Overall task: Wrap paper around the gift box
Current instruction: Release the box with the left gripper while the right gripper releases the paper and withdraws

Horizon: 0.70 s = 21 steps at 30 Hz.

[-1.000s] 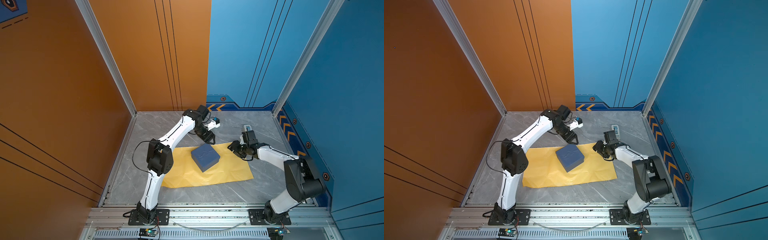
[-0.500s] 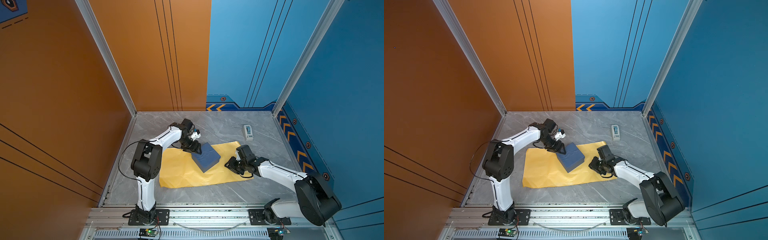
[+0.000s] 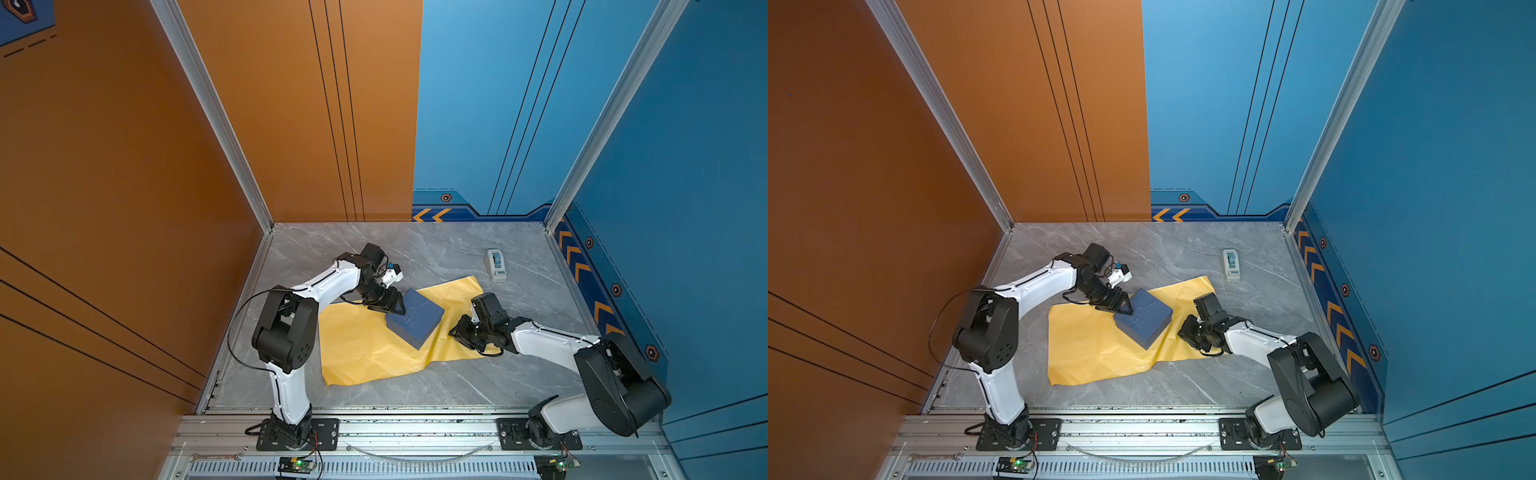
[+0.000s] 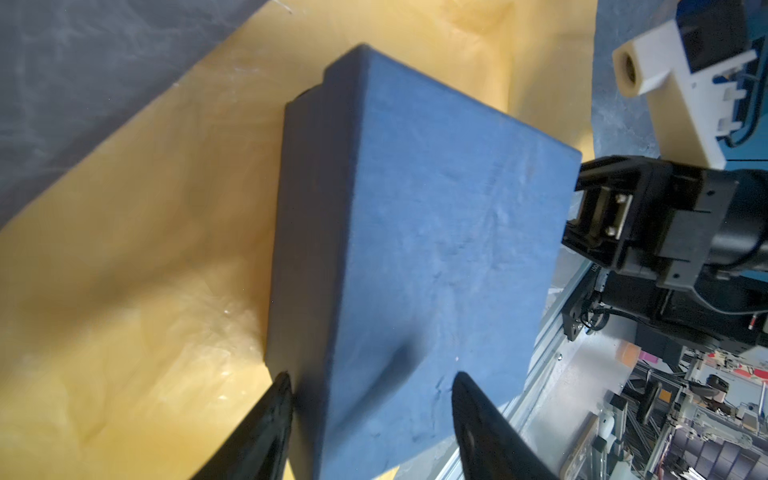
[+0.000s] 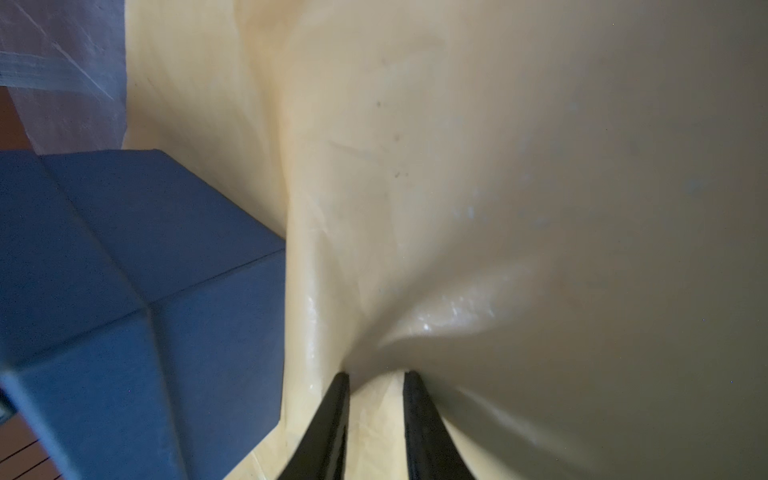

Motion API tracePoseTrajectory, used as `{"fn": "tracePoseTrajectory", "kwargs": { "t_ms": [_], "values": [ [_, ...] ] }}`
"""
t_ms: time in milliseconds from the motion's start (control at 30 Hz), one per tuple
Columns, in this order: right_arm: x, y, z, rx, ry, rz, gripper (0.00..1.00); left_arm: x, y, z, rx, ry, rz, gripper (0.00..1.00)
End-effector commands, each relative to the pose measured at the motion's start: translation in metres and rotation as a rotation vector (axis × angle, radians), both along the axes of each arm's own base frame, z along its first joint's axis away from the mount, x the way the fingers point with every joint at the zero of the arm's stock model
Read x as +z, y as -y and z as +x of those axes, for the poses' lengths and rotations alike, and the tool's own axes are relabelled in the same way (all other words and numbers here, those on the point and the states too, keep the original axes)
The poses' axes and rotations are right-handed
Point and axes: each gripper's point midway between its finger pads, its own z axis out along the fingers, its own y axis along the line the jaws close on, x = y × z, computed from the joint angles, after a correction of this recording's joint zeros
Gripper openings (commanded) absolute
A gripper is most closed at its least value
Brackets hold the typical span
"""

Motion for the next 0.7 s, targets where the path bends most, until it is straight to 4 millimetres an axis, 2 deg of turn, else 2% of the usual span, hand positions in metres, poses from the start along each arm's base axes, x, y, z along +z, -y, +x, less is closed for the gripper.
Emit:
{"fn": "tracePoseTrajectory", "kwargs": {
  "t_ms": [0, 200, 267, 333, 400, 500, 633, 667],
  "values": [
    [-0.037, 0.025, -0.028, -0.043, -0.134, -0.112, 0.27, 0.011, 0.009, -0.015, -0.023, -0.018, -0.062, 0.62],
    [-0.031, 0.026, -0.022, -0.039, -0.116, -0.110, 0.29, 0.006, 0.014, -0.029, -0.015, -0.035, -0.086, 0.62],
    [-0.024, 0.027, -0.018, -0.033, -0.100, -0.112, 0.33, 0.008, 0.015, -0.031, 0.003, -0.028, -0.106, 0.61],
    [-0.014, 0.029, -0.012, -0.027, -0.076, -0.118, 0.41, 0.012, 0.010, -0.030, 0.045, -0.006, -0.097, 0.61],
    [-0.001, 0.035, -0.007, -0.030, -0.045, -0.123, 0.49, 0.017, -0.004, -0.025, 0.130, 0.026, -0.067, 0.61],
    [0.026, 0.045, 0.002, -0.029, 0.029, -0.122, 0.63, 0.022, -0.034, -0.012, 0.343, 0.063, -0.050, 0.60],
    [0.063, 0.043, 0.011, 0.030, 0.131, -0.065, 0.80, 0.004, -0.079, -0.012, 0.567, 0.081, 0.016, 0.54],
    [0.068, 0.041, 0.012, 0.047, 0.139, -0.053, 0.80, -0.001, -0.087, -0.013, 0.599, 0.080, 0.028, 0.53]
  ]
}}
